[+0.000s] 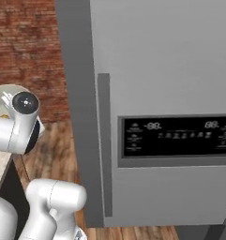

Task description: Move the mug from next to the sink to the open cabinet. Then, move the bowl with the peach to the fridge to clear the area for faucet cleaning.

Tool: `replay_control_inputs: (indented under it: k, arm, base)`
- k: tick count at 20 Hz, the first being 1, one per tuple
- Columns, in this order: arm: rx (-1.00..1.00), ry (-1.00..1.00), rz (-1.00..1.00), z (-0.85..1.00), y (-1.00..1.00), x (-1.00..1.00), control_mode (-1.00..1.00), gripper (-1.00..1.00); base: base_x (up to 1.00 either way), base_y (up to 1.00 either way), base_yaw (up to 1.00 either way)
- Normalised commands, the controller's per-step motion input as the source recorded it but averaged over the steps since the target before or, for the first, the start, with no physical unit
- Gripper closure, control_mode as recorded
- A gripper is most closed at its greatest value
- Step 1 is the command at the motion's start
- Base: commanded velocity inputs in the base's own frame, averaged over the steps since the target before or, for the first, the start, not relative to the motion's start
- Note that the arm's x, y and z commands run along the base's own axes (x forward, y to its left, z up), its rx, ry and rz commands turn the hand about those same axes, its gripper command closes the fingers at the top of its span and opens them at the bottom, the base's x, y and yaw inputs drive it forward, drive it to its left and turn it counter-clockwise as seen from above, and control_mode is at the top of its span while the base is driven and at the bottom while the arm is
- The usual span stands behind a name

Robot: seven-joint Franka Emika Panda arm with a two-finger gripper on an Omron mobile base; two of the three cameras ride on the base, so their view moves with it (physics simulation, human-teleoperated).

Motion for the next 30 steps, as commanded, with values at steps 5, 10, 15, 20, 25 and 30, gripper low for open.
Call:
replay_control_inputs:
  k: [5,10,15,20,25,30]
  arm:
    - [0.00,0.00,0.00,0.00,0.00,0.00,1.00,1.00]
    - [0.00,0.00,0.00,0.00,0.00,0.00,1.00,1.00]
    - [0.00,0.00,0.00,0.00,0.00,0.00,1.00,1.00]
    - [0.00,0.00,0.00,0.00,0.00,0.00,1.00,1.00]
    - [0.00,0.00,0.00,0.00,0.00,0.00,1.00,1.00]
    - [0.00,0.00,0.00,0.00,0.00,0.00,1.00,1.00]
  base:
    - [1.00,0.90,-0.25]
    - [1.00,1.00,-0.15]
    - [0.71,0.87,0.17]
    - [-0.22,0.42,0.87]
    - [0.13,0.09,0.45]
    - [1.00,0.05,0.00]
